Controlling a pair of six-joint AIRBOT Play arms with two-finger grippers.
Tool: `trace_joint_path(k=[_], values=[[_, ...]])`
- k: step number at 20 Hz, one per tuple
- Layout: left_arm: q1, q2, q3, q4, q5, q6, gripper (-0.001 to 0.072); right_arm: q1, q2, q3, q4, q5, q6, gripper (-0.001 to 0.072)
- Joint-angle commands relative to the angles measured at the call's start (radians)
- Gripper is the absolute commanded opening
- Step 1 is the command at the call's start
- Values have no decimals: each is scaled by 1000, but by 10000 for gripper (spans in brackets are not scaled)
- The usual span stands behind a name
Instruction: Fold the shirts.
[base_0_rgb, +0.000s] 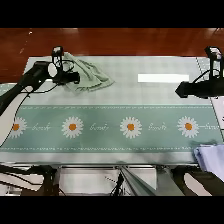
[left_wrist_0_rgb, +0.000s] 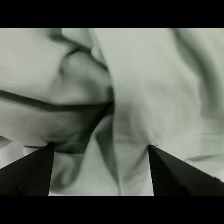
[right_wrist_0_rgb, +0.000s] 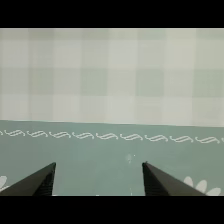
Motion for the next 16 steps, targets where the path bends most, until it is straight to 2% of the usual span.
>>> trace_joint_path(k=[1,2,3,4,5,10,14,16], values=[[10,-87,1,-58,14,-5,720,0,0,1,-2,-1,0,597],[10,-98,1,-65,11,-5,720,0,0,1,-1,0,0,597],[10,-98,2,-68,6,-5,456,0,0,1,0,0,0,597],[12,-93,11,-68,-6,-5,119,0,0,1,0,0,0,597],[14,-88,29,-68,-22,-5,29,0,0,1,0,2,0,596],[8,24,285,-70,-224,20,28,0,0,1,-2,13,-2,597],[-49,297,450,-125,-271,135,28,0,0,1,-16,53,-45,593],[-106,474,481,-143,-270,158,28,0,0,1,-50,92,-49,594]])
